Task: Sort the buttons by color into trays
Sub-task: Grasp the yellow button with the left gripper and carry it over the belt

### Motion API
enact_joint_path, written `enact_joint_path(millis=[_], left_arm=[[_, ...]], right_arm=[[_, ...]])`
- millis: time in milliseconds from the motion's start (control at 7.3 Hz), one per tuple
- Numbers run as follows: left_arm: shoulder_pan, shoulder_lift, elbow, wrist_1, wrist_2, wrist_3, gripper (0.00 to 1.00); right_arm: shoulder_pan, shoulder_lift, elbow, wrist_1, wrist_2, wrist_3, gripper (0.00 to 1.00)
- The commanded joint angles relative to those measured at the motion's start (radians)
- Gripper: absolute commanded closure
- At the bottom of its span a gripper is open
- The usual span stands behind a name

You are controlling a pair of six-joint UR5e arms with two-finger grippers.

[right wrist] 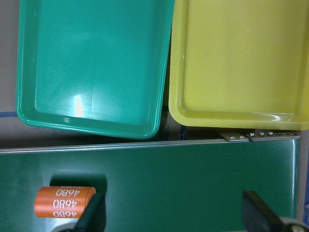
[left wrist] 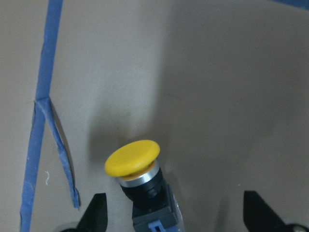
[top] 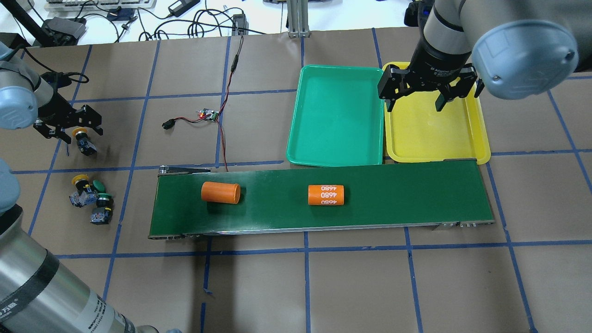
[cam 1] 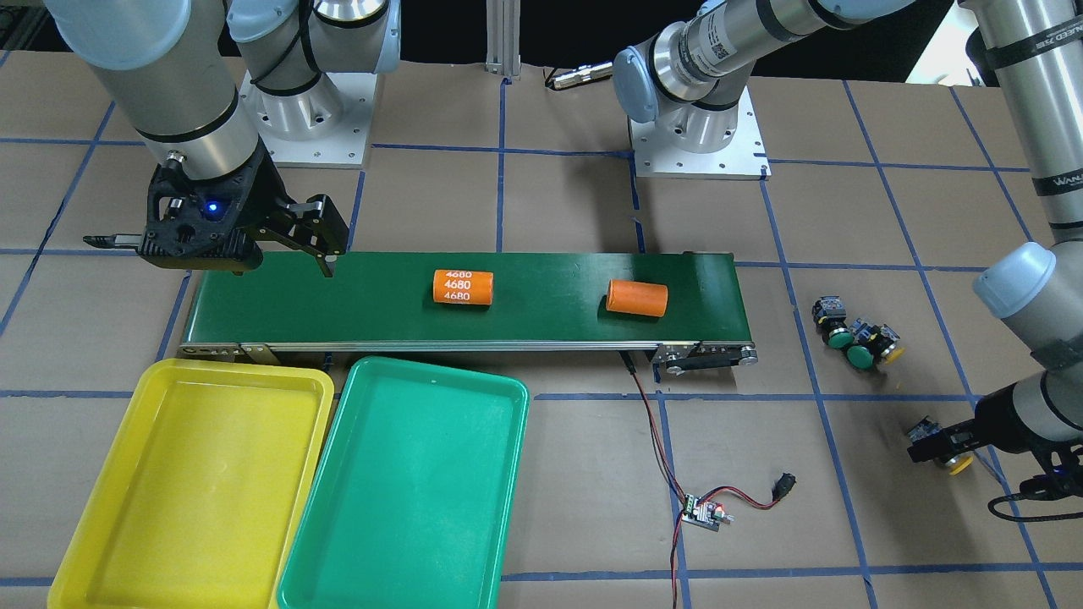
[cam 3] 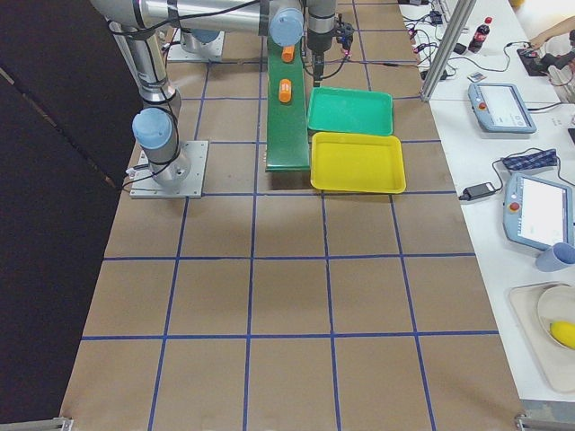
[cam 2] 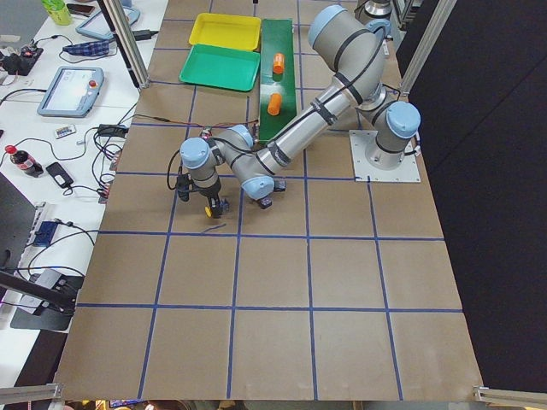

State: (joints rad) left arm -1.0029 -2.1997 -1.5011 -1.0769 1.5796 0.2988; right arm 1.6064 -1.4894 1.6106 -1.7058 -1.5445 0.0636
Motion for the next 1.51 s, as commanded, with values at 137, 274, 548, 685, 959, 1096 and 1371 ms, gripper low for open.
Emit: enact_joint_path(millis=[137, 274, 548, 685, 959, 1096, 1371], left_arm=[[0.017, 0.006, -0.022, -0.006, -0.001, 0.014, 1.0], [0.018, 0.02, -0.015, -0.049, -0.003, 0.016, 1.0], [-0.038, 0.128, 0.042, -0.305, -0.004, 0.038, 1.0], [-0.098, 0.185, 0.05, -0.366, -0.004, 0.055, 1.0], [-0.222, 0.306, 0.018, -0.551, 0.0, 0.049, 1.0], [-0.252, 0.349, -0.031, -0.586, -0.009, 0.045, 1.0], [-0.323, 0.42, -0.196, -0.519, -0.015, 0.007, 1.0]], right_arm=[[-0.002, 0.0, 0.0, 0.0, 0.001, 0.001, 0.0], [-0.002, 0.001, 0.0, 0.0, 0.001, 0.001, 0.0], [-0.002, 0.001, 0.0, 0.0, 0.001, 0.002, 0.0], [-0.002, 0.001, 0.002, 0.0, 0.001, 0.002, 0.0], [-0.003, 0.001, 0.002, 0.0, 0.001, 0.002, 0.0], [0.0, 0.001, 0.002, 0.0, 0.001, 0.002, 0.0], [0.0, 0.001, 0.002, 0.0, 0.001, 0.002, 0.0]])
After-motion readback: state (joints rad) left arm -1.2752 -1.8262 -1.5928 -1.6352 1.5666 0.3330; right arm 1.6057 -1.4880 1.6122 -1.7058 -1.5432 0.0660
